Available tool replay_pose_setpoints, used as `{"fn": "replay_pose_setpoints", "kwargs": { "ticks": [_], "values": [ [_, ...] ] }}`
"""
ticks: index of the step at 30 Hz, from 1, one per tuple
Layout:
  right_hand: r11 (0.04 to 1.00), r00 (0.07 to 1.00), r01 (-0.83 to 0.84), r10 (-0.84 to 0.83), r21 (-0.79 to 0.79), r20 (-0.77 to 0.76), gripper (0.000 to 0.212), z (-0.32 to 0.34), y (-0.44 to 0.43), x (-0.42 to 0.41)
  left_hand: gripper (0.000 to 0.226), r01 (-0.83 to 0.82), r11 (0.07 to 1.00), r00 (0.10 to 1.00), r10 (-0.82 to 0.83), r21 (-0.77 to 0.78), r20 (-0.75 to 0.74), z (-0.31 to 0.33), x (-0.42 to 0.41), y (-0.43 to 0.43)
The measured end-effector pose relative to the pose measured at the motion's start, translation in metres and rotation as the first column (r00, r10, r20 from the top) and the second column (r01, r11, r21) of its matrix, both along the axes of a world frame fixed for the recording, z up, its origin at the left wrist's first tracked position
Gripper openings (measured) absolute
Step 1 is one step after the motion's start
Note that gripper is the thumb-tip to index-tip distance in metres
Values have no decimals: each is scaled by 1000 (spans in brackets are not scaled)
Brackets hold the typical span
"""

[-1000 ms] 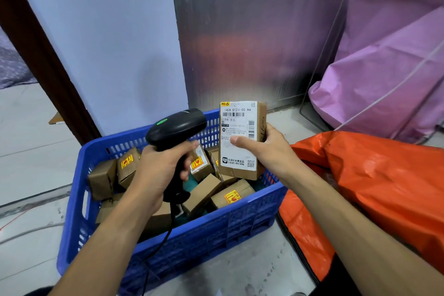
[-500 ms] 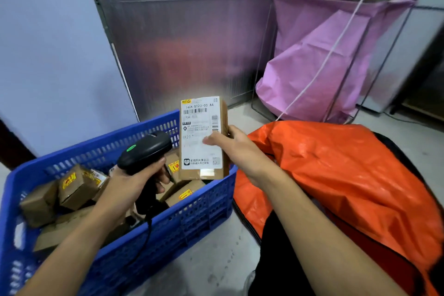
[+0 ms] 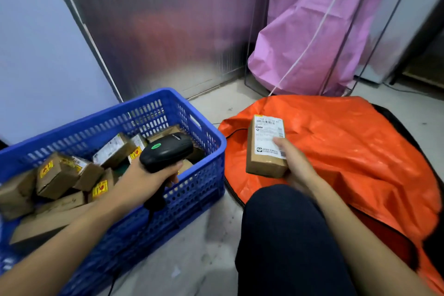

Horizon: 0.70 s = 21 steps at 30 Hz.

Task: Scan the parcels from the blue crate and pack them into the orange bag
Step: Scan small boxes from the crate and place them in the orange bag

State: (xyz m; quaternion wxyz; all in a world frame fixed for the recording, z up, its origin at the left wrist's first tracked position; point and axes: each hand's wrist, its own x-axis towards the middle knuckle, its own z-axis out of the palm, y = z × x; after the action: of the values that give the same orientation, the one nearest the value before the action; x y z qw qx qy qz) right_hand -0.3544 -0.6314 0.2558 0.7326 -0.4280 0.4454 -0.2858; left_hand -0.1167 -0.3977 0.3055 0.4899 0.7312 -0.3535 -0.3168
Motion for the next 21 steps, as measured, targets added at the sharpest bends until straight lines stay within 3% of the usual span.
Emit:
{"fn": "replay_pose_setpoints", "kwargs": {
  "ticks": [3,9,14,21],
  "values": [
    [990,997,-7,17,138,-73,26,-47,-13,-9,20,-16,1000,996,17,10,-82,-10,10,-26],
    [962,979,73,-19,262,-205,37,-143,-39,-15,28,-47,999,974,43,-14,-220,-40,26,-67],
    [976,918,81,7,204,-397,39,-171,-59,-19,40,-54,998,953,56,13,-298,-55,33,-69],
    [998,900,8,22,67,-435,42,-171,-97,9,76,-59,998,945,63,21,-322,-59,37,-68]
  ]
}}
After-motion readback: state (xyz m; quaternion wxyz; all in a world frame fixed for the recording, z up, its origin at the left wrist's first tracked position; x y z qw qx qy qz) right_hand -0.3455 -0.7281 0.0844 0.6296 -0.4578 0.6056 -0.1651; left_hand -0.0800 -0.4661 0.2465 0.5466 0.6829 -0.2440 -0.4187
